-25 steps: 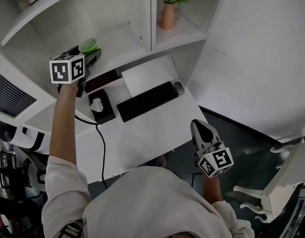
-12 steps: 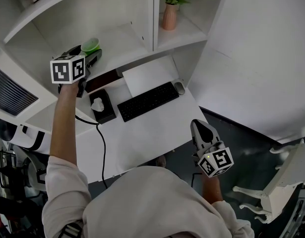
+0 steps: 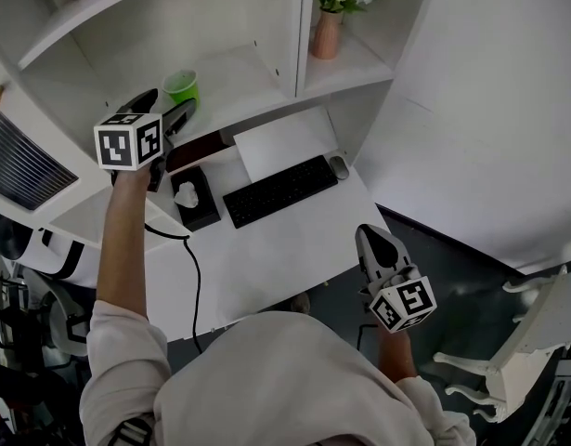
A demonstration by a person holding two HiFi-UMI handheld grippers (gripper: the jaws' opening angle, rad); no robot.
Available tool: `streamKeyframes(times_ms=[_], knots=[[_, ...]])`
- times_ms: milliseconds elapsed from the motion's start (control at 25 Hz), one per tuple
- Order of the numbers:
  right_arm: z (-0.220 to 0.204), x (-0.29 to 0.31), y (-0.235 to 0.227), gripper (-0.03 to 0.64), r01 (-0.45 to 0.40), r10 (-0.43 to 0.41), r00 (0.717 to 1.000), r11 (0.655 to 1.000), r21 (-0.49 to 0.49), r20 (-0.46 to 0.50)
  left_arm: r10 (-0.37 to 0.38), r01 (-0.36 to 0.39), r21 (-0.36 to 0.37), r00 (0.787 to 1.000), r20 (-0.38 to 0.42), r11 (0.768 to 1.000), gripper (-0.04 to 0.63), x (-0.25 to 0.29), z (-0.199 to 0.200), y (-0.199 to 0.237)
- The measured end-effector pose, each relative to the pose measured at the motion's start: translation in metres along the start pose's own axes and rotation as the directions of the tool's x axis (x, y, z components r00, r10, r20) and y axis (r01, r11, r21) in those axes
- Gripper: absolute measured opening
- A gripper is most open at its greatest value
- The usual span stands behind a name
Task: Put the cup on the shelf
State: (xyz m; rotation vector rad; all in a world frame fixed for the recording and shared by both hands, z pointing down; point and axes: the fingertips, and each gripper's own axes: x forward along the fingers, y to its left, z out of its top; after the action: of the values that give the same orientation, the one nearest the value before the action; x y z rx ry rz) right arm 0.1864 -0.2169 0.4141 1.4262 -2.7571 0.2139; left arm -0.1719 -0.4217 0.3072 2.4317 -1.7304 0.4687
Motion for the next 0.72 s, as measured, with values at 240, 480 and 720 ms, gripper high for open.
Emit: streamKeyframes(times_ms=[240, 480, 720], knots=[[0.003, 0.004, 0.010, 0.005, -0.013, 0.013, 1.000, 1.000, -0.012, 0.000, -0.005, 0.005, -0.002, 0.999, 0.032, 1.000, 0.368, -0.020, 0.000, -0.005], [0.007, 0.010, 0.025, 0.005, -0.033, 0.033, 0.999, 0.999, -0.028, -0.001, -0.016, 0.017, -0.008, 0.995, 0.097, 1.000, 0.241, -0.049, 0.002, -0.010], [0.013, 0.014, 0.041, 0.005, -0.050, 0.050, 0.999, 0.998, -0.044, 0.002, -0.049, 0.048, 0.009, 0.987, 0.151, 0.999, 0.152, -0.081, 0.005, -0.021]])
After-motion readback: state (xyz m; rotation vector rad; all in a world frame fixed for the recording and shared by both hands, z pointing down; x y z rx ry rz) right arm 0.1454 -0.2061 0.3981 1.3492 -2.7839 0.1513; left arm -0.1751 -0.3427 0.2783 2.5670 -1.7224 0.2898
